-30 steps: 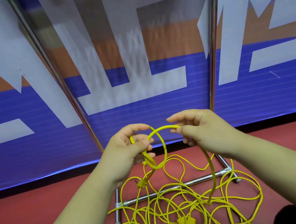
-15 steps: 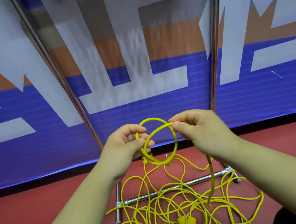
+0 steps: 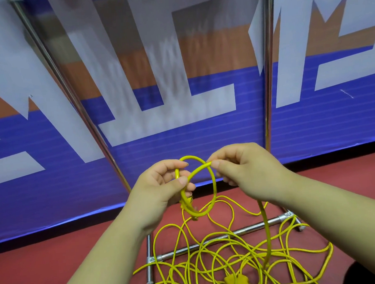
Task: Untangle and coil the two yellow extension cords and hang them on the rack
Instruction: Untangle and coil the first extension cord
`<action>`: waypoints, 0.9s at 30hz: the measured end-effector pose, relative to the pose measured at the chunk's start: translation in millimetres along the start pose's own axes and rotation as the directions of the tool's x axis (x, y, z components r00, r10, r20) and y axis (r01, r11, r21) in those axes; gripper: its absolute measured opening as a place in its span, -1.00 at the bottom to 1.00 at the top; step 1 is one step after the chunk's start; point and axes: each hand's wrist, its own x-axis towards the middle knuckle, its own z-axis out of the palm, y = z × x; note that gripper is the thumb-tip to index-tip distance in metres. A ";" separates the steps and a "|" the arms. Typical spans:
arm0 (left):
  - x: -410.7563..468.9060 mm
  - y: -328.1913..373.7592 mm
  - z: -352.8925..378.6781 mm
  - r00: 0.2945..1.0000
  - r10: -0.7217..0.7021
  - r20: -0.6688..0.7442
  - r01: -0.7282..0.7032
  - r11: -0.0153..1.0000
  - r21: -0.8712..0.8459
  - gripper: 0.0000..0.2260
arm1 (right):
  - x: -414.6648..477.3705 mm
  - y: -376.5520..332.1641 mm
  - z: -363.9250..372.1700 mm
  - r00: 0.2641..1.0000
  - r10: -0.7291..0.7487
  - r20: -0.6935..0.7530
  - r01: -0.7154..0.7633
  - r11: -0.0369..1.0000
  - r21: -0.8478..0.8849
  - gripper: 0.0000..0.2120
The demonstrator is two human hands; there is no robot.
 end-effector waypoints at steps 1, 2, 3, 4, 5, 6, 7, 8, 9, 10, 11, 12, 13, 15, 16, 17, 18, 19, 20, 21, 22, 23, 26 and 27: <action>-0.2 -0.5 0.0 0.999 -0.010 0.038 0.009 1.000 0.017 -0.66 | 0.7 0.7 -0.1 0.999 0.016 -0.036 -0.014 0.999 0.052 -0.88; -0.6 -1.0 0.1 0.997 -0.026 0.069 0.023 0.999 0.044 -0.59 | 0.8 1.0 -0.7 0.997 0.035 -0.067 -0.027 0.994 0.110 -0.87; -0.9 -1.4 0.7 0.996 -0.042 0.082 0.036 0.997 0.069 -0.56 | 0.9 1.4 -1.1 0.994 0.054 -0.092 -0.039 0.986 0.161 -0.86; -0.5 -1.9 1.1 0.996 -0.050 0.078 0.043 0.995 0.084 -0.55 | 0.9 1.7 -1.5 0.991 0.071 -0.110 -0.048 0.979 0.198 -0.86; 0.1 -2.3 1.5 0.997 -0.048 0.064 0.042 0.995 0.089 -0.58 | 0.8 2.1 -2.1 0.989 0.084 -0.119 -0.056 0.974 0.218 -0.86; 0.9 -2.4 1.5 0.998 -0.037 0.043 0.032 0.995 0.093 -0.62 | 1.1 2.9 -3.3 0.989 0.093 -0.118 -0.065 0.974 0.216 -0.86; 1.4 -2.4 1.3 1.000 -0.022 0.018 0.020 0.995 0.102 -0.65 | 1.6 4.3 -5.2 0.990 0.096 -0.106 -0.075 0.979 0.188 -0.86; 1.8 -2.3 0.8 1.000 -0.007 -0.005 0.008 0.993 0.116 -0.66 | 2.1 5.9 -8.4 0.992 0.095 -0.082 -0.084 0.988 0.127 -0.87; 2.3 -2.4 0.6 1.000 0.004 -0.028 -0.001 0.992 0.127 -0.66 | 2.4 7.2 -12.3 0.994 0.099 -0.048 -0.097 0.994 0.046 -0.88; 2.7 -3.1 0.2 0.999 0.012 -0.049 -0.006 0.991 0.132 -0.66 | 1.9 7.4 -16.2 0.994 0.112 -0.003 -0.112 0.993 -0.030 -0.89; 3.2 -4.1 -0.1 0.997 0.017 -0.069 -0.008 0.991 0.131 -0.66 | 0.7 7.6 -19.2 0.989 0.136 0.052 -0.132 0.988 -0.081 -0.90; 3.5 -5.1 -0.8 0.996 0.022 -0.090 -0.010 0.991 0.133 -0.67 | -0.8 7.5 -21.0 0.981 0.162 0.112 -0.151 0.984 -0.094 -0.91; 3.7 -5.9 -1.0 0.994 0.029 -0.107 -0.013 0.990 0.140 -0.68 | -2.0 7.4 -20.8 0.970 0.178 0.164 -0.165 0.982 -0.093 -0.92; 4.0 -6.2 -1.1 0.992 0.039 -0.118 -0.022 0.989 0.144 -0.70 | -3.3 6.5 -16.9 0.964 0.151 0.219 -0.127 0.985 -0.119 -0.97; 3.9 -5.6 -0.5 0.993 0.041 -0.110 -0.026 0.990 0.137 -0.71 | -3.3 6.5 -13.6 0.966 0.118 0.231 -0.088 0.987 -0.135 -0.96; 3.6 -5.0 0.6 0.994 0.040 -0.098 -0.027 0.991 0.131 -0.72 | -3.2 6.5 -9.7 0.969 0.080 0.233 -0.050 0.990 -0.134 -0.93; 3.2 -4.6 1.9 0.995 0.037 -0.088 -0.025 0.992 0.127 -0.73 | -2.7 6.6 -6.1 0.975 0.046 0.219 -0.020 0.992 -0.123 -0.93; 2.8 -4.6 3.2 0.996 0.032 -0.083 -0.022 0.992 0.122 -0.74 | -2.0 6.8 -3.2 0.981 0.015 0.193 0.007 0.994 -0.113 -0.93; 2.4 -4.9 4.2 0.996 0.026 -0.080 -0.016 0.994 0.112 -0.74 | -1.7 5.9 -0.9 0.987 -0.008 0.161 0.025 0.994 -0.105 -0.94; 1.9 -5.3 5.1 0.997 0.017 -0.077 -0.010 0.996 0.093 -0.73 | -0.9 5.8 1.1 0.992 -0.013 0.126 0.025 0.995 -0.093 -0.94; 1.3 -6.3 5.3 0.998 0.006 -0.066 -0.001 0.998 0.069 -0.68 | 0.0 6.0 2.5 0.996 -0.007 0.091 0.013 0.998 -0.062 -0.93; 0.9 -7.6 5.5 0.999 -0.006 -0.046 0.008 0.999 0.052 -0.61 | 1.2 6.8 3.5 0.998 0.005 0.060 -0.004 1.000 -0.018 -0.93; -1.3 -11.7 9.5 0.999 -0.021 0.025 0.018 0.993 0.114 -0.46 | 4.3 7.0 4.0 0.997 0.064 -0.033 -0.058 0.985 0.165 -0.90; -1.2 -13.5 11.7 0.999 -0.017 0.027 0.013 0.989 0.147 -0.43 | 5.4 6.6 3.9 0.994 0.088 -0.063 -0.071 0.971 0.227 -0.89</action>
